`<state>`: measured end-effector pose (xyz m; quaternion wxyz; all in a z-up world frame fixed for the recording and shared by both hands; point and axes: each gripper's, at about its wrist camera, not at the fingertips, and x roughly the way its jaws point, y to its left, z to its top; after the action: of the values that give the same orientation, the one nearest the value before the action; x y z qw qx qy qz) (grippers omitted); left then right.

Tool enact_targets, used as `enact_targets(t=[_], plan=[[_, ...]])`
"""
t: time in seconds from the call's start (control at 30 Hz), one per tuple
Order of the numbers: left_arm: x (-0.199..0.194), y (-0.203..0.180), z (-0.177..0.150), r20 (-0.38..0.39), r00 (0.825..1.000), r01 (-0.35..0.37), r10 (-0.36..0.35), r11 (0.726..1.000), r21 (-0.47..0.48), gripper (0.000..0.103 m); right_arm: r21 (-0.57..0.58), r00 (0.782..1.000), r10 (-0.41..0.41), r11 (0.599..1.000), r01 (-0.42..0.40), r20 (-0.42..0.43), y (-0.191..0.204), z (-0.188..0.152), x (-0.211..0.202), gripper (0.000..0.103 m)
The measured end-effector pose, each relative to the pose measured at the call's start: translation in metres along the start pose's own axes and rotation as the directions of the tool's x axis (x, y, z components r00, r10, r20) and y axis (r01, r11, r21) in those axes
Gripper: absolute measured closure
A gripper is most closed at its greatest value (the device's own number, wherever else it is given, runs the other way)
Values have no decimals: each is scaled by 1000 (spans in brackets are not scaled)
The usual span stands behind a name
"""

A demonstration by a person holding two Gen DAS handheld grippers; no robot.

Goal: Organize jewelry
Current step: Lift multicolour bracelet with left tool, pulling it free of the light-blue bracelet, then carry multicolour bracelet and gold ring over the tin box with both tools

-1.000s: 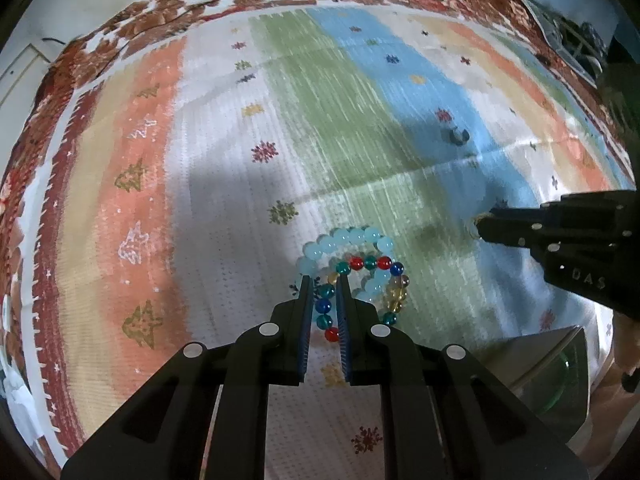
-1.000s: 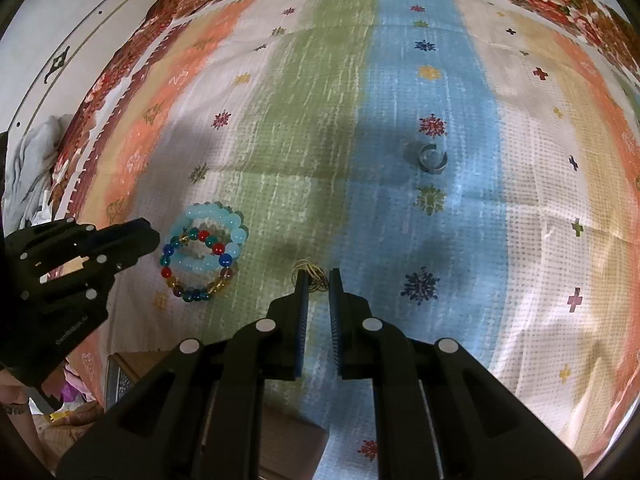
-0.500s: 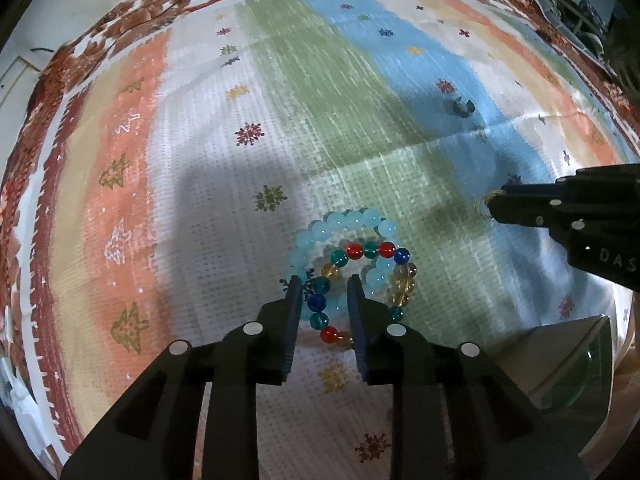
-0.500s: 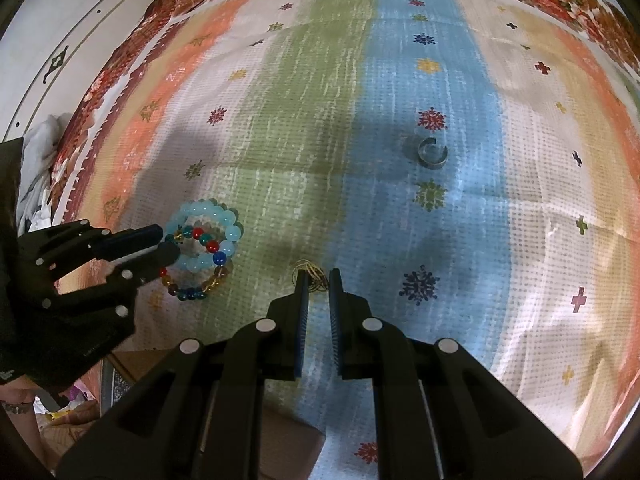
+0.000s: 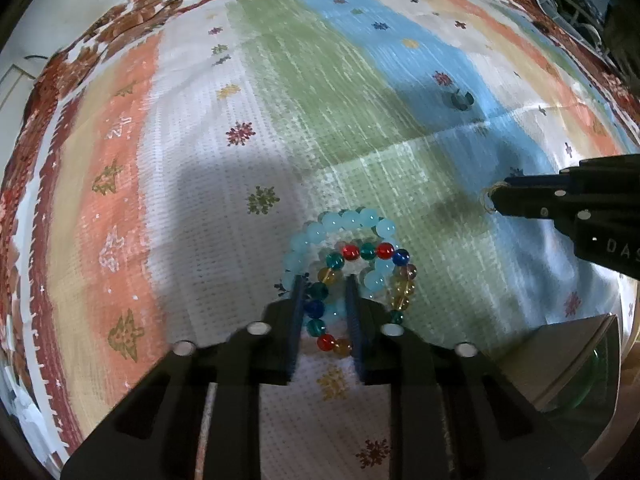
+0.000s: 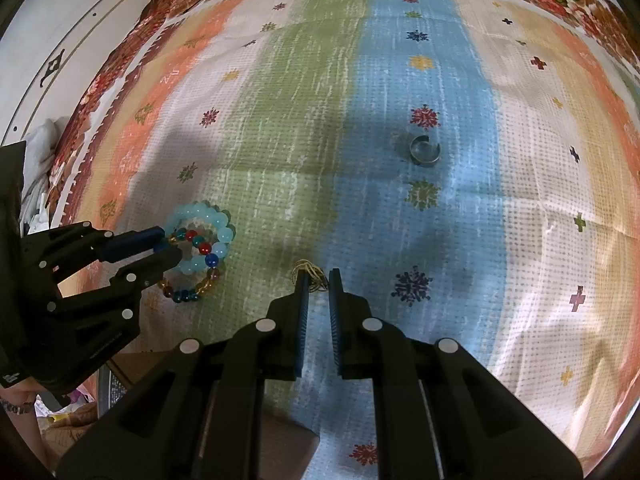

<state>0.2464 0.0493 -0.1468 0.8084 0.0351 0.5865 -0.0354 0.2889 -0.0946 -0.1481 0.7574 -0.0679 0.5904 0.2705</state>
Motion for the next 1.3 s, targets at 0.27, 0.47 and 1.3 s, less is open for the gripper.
enact_targets(t=[0.27,0.47,1.3], plan=[[-5,-2,0,2,1000,-19,19,1000,12,94,-2,1000,0,1000,0,1,0,0,-1,92],[-22,-1,0,42,999,6,-5,1000,-7,94,-4,1000,0,1000,0,7,2,-1,-5,92],[-113,-14,-3,254,967,51,-34,997,-64,94,-56,974,-137,987,150,180,23,-30,-75,92]])
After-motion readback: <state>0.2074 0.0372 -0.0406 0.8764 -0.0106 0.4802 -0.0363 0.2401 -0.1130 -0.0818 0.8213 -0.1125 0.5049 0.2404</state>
